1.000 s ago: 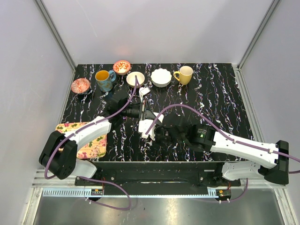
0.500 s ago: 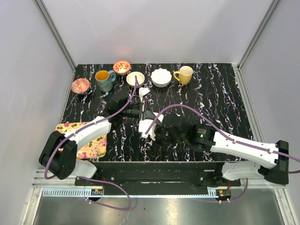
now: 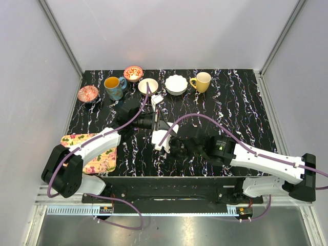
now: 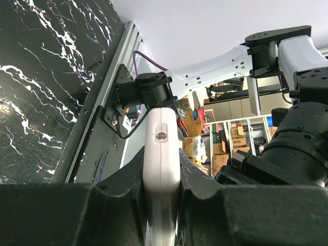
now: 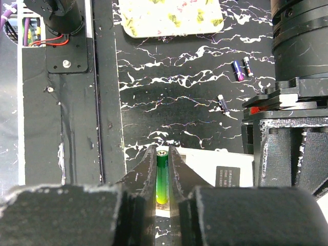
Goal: Load the batteries into the remote control
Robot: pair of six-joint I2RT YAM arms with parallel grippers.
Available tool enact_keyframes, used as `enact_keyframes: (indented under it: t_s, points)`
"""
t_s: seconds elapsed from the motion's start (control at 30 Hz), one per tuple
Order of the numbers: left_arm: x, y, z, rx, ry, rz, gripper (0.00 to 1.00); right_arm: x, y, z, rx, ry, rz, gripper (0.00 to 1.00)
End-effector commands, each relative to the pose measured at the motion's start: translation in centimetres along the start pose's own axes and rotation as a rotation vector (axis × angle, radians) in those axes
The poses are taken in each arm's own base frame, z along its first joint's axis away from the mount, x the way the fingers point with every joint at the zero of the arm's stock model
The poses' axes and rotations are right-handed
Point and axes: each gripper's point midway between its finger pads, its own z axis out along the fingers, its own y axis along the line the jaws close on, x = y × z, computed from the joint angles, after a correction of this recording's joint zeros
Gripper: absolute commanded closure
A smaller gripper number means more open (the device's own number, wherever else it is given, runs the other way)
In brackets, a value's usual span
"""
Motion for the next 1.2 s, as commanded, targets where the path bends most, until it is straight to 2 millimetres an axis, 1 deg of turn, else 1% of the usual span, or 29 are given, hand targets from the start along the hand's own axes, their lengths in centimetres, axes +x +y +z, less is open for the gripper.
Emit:
enact_keyframes:
  t_s: [0.0, 0.2, 0.43, 0.6, 0.63, 0.67, 0.77, 0.8, 0.9, 1.03, 1.07, 1.17]
  points:
    - [-1.9, -4.6, -0.4, 0.076, -0.051, 0.113, 1.0, 1.9, 1.2, -0.3, -0.039, 0.105, 0.014, 1.0]
    - [-2.3, -4.5, -0.5, 0.077, -0.063, 0.105, 1.0, 2.5, 1.7, 0.0, -0.054, 0.151, 0.001, 1.0]
    - [-2.9, -5.4, -0.9, 0.092, -0.077, 0.118, 1.0, 3.5, 2.2, 0.2, -0.064, 0.199, -0.017, 1.0]
    - [-2.9, -5.1, -0.9, 0.088, -0.075, 0.11, 1.0, 4.3, 2.2, 0.2, -0.044, 0.234, -0.046, 1.0]
    - [-2.9, -5.1, -0.9, 0.087, -0.074, 0.109, 1.0, 4.2, 2.3, 0.3, -0.042, 0.232, -0.05, 1.0]
    - [-2.8, -4.9, -0.9, 0.084, -0.074, 0.104, 1.0, 4.1, 2.1, 0.2, -0.034, 0.229, -0.051, 0.99]
    - [-2.7, -4.6, -0.9, 0.081, -0.074, 0.095, 1.0, 3.9, 1.9, 0.3, -0.023, 0.226, -0.053, 0.93]
    - [-2.7, -4.7, -0.9, 0.083, -0.076, 0.099, 1.0, 3.9, 1.9, 0.4, -0.02, 0.227, -0.052, 0.88]
    - [-2.7, -4.7, -0.9, 0.083, -0.075, 0.096, 1.0, 3.7, 1.7, 0.4, -0.013, 0.222, -0.046, 0.82]
    - [-2.7, -4.3, -0.8, 0.078, -0.076, 0.084, 1.0, 3.4, 1.6, 0.3, -0.005, 0.208, -0.039, 0.79]
    - [-2.7, -4.1, -0.8, 0.075, -0.078, 0.079, 1.0, 3.4, 1.1, 0.3, 0.025, 0.209, -0.04, 0.79]
    - [-2.7, -3.8, -0.7, 0.073, -0.079, 0.062, 1.0, 3.1, 0.8, 0.1, 0.049, 0.19, -0.035, 0.78]
